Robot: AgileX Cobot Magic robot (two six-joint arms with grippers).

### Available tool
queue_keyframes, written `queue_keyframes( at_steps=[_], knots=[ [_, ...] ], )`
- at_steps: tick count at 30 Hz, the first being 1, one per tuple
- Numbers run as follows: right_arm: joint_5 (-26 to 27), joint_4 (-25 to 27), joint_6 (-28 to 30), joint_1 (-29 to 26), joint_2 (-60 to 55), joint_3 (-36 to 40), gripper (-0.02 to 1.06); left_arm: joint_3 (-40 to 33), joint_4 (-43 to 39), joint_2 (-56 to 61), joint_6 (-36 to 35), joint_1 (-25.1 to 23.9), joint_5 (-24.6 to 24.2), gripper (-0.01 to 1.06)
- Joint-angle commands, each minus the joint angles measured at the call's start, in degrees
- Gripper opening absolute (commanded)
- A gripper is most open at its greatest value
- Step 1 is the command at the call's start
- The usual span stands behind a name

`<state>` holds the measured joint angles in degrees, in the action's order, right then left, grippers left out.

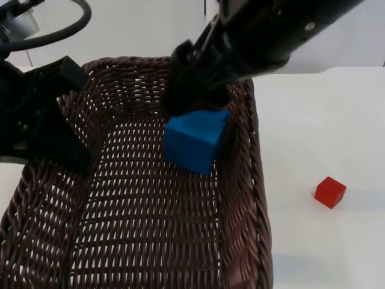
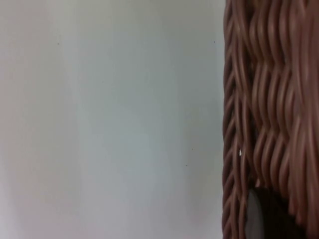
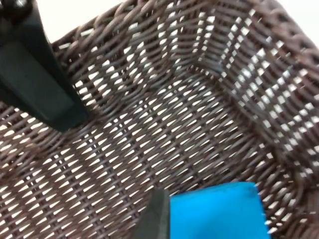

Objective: Pick up the basket with the left hand and place the largest block into the basket with the right hand.

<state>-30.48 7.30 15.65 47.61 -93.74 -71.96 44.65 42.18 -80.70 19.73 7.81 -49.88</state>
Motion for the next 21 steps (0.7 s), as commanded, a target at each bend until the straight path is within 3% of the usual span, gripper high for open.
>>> queue_keyframes(
  at_steps=[1, 11, 21],
  knots=[
    [-0.9, -1.3, 0.4, 0.4, 2.7, -0.3, 0.81, -0.1, 1.7, 0.8, -0.1, 0.2, -0.3, 0.00],
    [-8.0, -4.1, -1.5, 0.3, 14.4, 0.5, 0.81, -0.1, 1.8, 0.8, -0.1, 0.2, -0.2, 0.00],
    [-4.4, -4.2, -3.4, 0.3, 27.8, 12.4, 0.81, -0.1, 1.9, 0.8, -0.1, 0.2, -0.3, 0.00]
  ],
)
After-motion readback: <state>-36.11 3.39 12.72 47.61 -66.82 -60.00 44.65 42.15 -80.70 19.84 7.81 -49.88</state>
